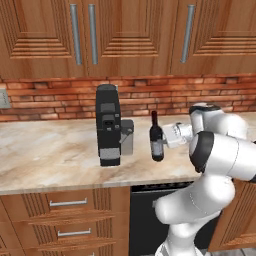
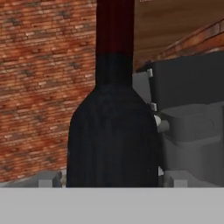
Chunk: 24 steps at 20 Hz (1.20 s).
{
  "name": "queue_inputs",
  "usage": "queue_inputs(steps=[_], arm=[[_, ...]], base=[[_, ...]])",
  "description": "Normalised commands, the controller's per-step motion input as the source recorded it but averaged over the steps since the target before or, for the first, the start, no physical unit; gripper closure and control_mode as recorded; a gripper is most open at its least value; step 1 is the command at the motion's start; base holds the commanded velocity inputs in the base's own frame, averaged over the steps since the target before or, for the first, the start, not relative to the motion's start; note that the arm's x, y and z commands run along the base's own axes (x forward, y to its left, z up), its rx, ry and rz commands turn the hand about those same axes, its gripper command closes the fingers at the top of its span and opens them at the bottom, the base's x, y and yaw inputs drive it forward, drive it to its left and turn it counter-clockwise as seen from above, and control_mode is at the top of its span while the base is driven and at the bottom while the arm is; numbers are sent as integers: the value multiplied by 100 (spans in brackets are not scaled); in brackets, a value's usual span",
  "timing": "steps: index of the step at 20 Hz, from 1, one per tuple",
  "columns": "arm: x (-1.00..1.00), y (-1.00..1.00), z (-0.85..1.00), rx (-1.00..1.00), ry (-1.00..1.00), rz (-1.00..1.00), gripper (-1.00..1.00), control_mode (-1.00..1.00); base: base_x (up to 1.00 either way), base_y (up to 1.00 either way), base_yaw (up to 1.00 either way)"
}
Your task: There is a wine glass and glass cup on the dining counter. Place the wine bottle next to the wine glass and the juice bottle next to the glass cup.
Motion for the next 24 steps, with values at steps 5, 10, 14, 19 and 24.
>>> queue_inputs(steps=[5, 10, 14, 19, 24], arm=[[-47, 0, 42, 0, 0, 0, 100, -100], [-49, 0, 34, 0, -3, 0, 100, -100], [-53, 0, 30, 0, -9, 0, 100, -100], [-50, 0, 24, 0, -12, 0, 100, -100], [-46, 0, 21, 0, -12, 0, 100, -100]], base=[[0, 0, 0], [0, 0, 0], [0, 0, 0], [0, 0, 0], [0, 0, 0]])
